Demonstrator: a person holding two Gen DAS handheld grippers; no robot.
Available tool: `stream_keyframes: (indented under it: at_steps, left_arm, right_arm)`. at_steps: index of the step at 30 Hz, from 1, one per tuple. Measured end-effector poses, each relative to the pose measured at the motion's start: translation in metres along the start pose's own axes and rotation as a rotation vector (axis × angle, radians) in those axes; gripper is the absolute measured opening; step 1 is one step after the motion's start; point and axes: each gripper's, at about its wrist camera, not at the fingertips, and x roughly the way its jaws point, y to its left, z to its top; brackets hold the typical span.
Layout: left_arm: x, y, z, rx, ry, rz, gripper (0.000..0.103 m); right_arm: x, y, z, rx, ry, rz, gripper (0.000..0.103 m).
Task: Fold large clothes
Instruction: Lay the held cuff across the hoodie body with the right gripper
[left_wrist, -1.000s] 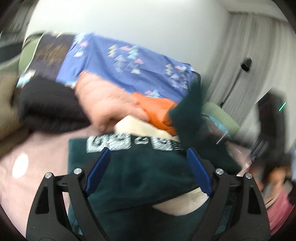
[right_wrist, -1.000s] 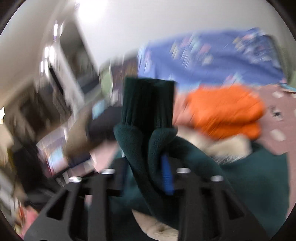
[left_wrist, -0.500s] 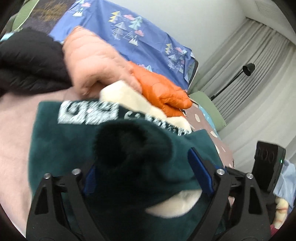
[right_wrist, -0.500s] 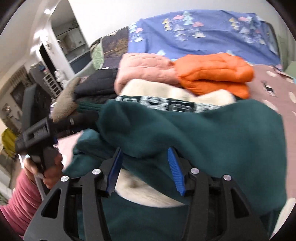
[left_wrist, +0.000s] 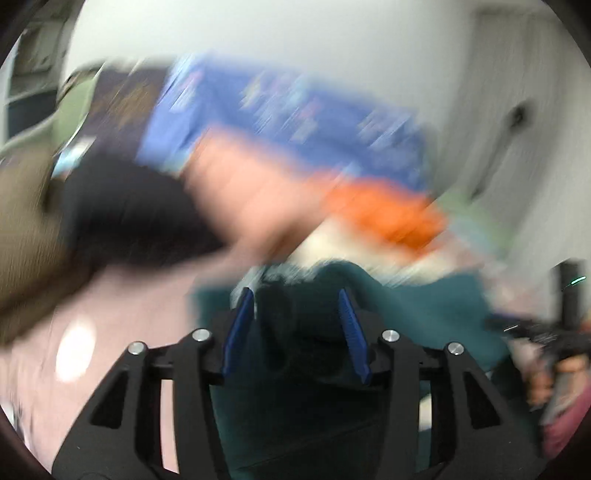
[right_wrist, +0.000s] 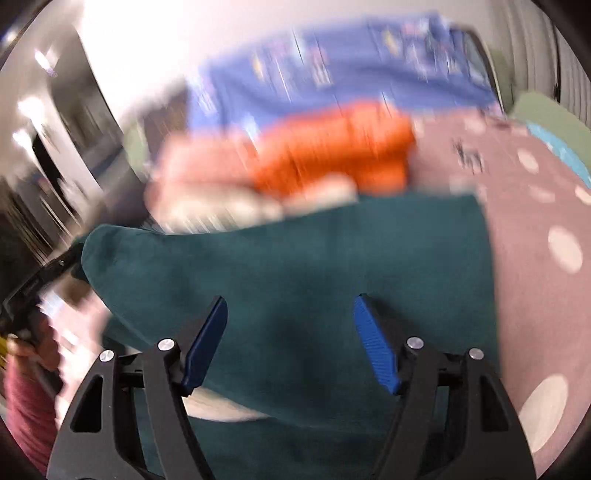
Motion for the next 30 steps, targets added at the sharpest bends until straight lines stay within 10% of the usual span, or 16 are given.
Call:
stream_keyframes:
  at_steps: [4, 10, 14, 17, 30]
  left_arm:
    - [-0.002, 0.038, -0.014, -0.185, 0.009, -0.041, 0.045]
    - [-0.064, -0.014, 0.032, -0.036, -0.178, -0.09, 0.059]
    - [-0.025, -0.087, 0.031, 0.129, -0.083, -0.162, 0.069]
    - [0.063, -0.104, -0.015, 0.211, 0.127, -0.039, 0.068]
    - [0.016, -0.11, -0.004, 0.216, 0.007, -0.132, 0.069]
  right_arm:
    - [-0.011, 0.021, -0.003, -0.107, -0.059, -0.077, 0.076]
    - [-0.038, 0.028, 0.025, -0.059, -0.161, 0.009, 0.076]
    - [0.003, 0.034, 0.017, -0.016, -0.015, -0.013, 0.076]
    - [0.03, 0.04, -0.009, -0.12, -0.067, -0.08, 0.076]
    - [-0.022, 0.029, 0.016, -0.102, -0.173, -0.064, 0.074]
